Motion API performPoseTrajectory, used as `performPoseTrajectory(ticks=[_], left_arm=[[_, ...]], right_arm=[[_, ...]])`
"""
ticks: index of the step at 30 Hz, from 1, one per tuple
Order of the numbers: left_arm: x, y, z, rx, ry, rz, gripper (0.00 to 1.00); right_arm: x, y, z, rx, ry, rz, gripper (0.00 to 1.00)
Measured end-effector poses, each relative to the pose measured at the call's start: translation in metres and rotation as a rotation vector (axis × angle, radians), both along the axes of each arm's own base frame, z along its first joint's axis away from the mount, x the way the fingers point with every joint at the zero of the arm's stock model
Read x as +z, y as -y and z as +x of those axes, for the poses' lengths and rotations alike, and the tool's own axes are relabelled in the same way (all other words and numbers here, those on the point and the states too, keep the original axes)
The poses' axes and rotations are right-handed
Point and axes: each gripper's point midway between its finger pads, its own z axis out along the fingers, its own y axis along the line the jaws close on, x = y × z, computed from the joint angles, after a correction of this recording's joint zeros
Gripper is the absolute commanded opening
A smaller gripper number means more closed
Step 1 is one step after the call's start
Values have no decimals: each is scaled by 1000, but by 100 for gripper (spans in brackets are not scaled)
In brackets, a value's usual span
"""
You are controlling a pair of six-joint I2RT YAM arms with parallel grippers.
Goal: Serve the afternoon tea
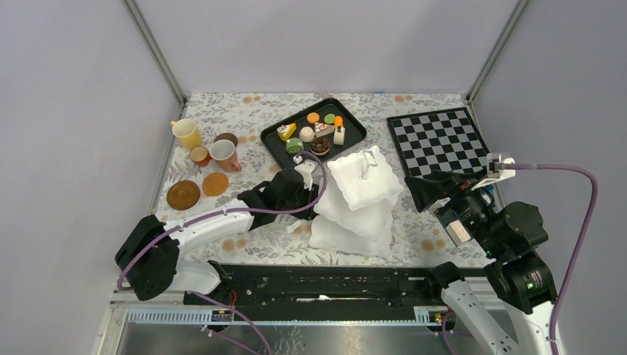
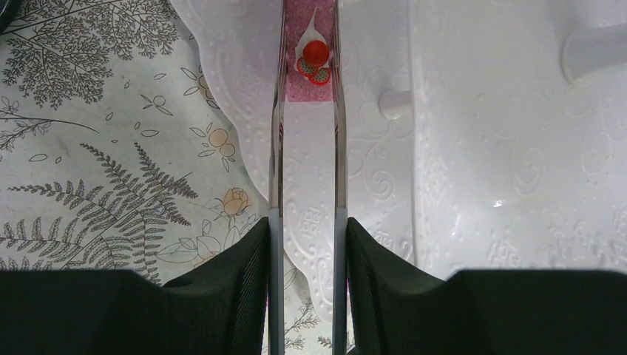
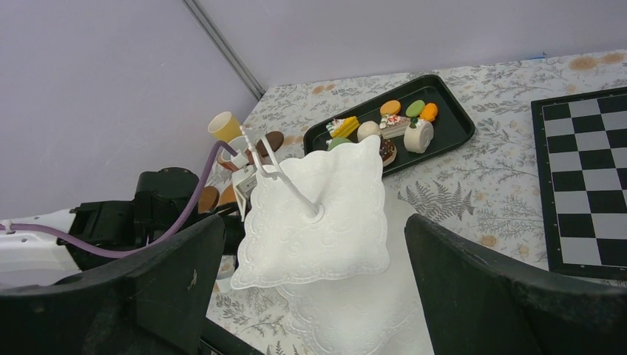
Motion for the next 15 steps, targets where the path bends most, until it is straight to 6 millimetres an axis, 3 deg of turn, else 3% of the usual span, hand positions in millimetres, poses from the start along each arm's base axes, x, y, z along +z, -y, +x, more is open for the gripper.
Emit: performPoseTrajectory(ticks=[15], left_arm=[[10,9,3,6,34,-51,0]], right_arm=[[-1,0,0,0,-4,3,98]])
